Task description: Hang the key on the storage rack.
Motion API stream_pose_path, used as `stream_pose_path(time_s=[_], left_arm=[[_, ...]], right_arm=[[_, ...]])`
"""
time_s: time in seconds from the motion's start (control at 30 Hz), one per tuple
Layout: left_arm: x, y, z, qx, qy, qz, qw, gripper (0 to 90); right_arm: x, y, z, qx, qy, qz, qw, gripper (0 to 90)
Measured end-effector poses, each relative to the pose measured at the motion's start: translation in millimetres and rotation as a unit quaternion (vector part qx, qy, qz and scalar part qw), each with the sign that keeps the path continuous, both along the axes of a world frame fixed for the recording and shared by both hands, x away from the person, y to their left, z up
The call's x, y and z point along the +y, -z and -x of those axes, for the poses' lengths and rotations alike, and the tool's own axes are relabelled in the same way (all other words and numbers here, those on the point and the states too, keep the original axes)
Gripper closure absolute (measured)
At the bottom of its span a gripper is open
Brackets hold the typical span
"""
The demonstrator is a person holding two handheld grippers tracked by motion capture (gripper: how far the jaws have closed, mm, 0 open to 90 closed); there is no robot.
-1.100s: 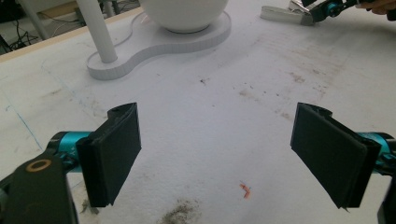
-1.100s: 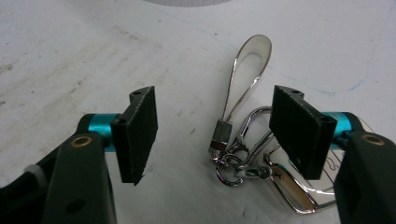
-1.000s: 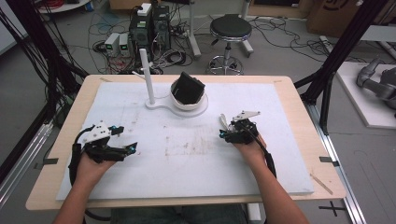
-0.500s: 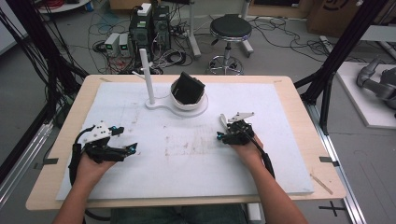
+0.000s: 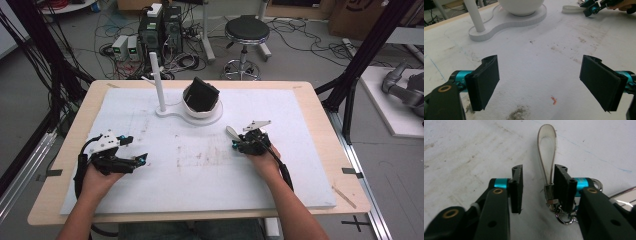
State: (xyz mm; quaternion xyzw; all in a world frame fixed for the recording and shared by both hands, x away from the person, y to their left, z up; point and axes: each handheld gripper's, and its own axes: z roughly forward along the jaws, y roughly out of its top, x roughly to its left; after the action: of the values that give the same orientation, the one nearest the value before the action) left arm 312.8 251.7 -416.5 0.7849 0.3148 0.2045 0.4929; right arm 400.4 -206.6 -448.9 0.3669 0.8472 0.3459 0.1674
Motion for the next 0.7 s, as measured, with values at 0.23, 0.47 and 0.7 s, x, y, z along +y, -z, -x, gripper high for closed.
stream_pose_path(time_s=[0.23,0.47,0.7], left_arm=[[0.8,0.6,-0.1,0.001,-0.001,-0.001,1.0,16.1],[0.5,0.6,0.0,0.001,0.0,0.0,1.0,16.1],[1.0,0.1,0.0,0.0,-0.001,-0.001,1.0,16.1]], right_arm=[[-5.0,-0.8,-1.3,0.002,0.002,-0.001,1.0,78.0],[-6.2,-1.2,-1.4,-0.001,-0.003,0.005,1.0,82.3],[-8.9,-5.5,0.2,-0.003,-0.003,-0.003,1.0,82.8]])
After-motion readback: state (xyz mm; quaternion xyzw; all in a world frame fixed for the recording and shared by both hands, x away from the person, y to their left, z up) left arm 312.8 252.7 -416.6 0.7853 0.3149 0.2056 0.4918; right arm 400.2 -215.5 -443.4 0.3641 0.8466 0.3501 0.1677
